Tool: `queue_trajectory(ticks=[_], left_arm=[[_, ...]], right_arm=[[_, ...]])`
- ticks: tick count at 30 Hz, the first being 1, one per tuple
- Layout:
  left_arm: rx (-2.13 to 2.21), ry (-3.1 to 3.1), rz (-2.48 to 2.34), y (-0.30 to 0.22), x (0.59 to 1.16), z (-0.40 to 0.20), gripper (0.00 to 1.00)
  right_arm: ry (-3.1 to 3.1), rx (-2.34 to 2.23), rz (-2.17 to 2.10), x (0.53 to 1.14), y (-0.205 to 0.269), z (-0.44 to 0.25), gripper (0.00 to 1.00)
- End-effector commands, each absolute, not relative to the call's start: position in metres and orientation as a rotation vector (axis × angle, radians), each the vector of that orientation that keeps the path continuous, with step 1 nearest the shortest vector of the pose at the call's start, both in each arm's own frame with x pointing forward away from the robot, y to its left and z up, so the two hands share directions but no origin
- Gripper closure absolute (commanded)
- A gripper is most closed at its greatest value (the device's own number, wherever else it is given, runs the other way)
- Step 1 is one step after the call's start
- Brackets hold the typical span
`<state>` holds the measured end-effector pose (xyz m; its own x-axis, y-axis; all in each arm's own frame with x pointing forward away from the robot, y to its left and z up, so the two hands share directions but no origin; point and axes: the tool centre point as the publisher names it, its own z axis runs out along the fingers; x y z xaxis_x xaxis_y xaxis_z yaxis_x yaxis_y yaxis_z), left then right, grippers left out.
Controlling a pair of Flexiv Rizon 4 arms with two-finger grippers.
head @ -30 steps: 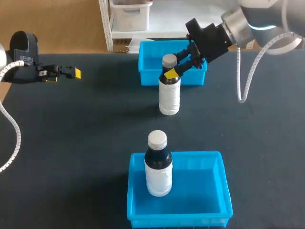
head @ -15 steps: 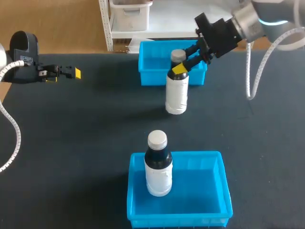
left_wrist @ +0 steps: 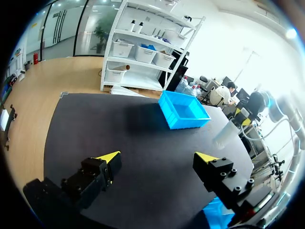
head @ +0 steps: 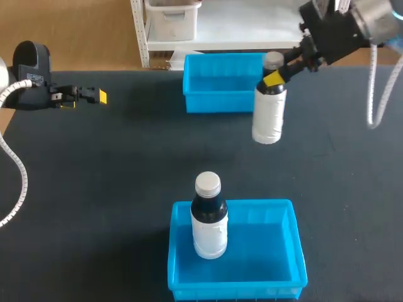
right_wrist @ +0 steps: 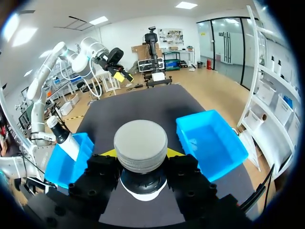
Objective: Pick up the bottle, and place it in the far bin if it is heavy, or in the near bin if it is light.
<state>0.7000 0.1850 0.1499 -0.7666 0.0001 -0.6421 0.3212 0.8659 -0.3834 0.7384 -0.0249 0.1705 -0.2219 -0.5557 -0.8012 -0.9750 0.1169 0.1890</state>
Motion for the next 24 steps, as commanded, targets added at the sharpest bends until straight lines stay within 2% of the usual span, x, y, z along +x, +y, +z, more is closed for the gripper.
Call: queue_trajectory(ticks=[1,2,17,24], left_arm=[[0.231,2.374,-0.636,0.185,0.700,0.150,0.00],[0.231,2.374,-0.636,0.185,0.700,0.150,0.00],[0.231,2.374,-0.636,0.185,0.700,0.150,0.00],[0.231,2.374,-0.636,0.185,0.700,0.150,0.00]], right_arm=[[1.881,-1.394,0.877,0.725,-0.051,0.187,0.94],[1.889,-1.383,0.869,0.726,-0.056,0.189,1.00],[2.018,-1.238,0.684,0.773,-0.129,0.218,1.00],[1.974,-1.281,0.646,0.809,-0.124,0.242,1.00]])
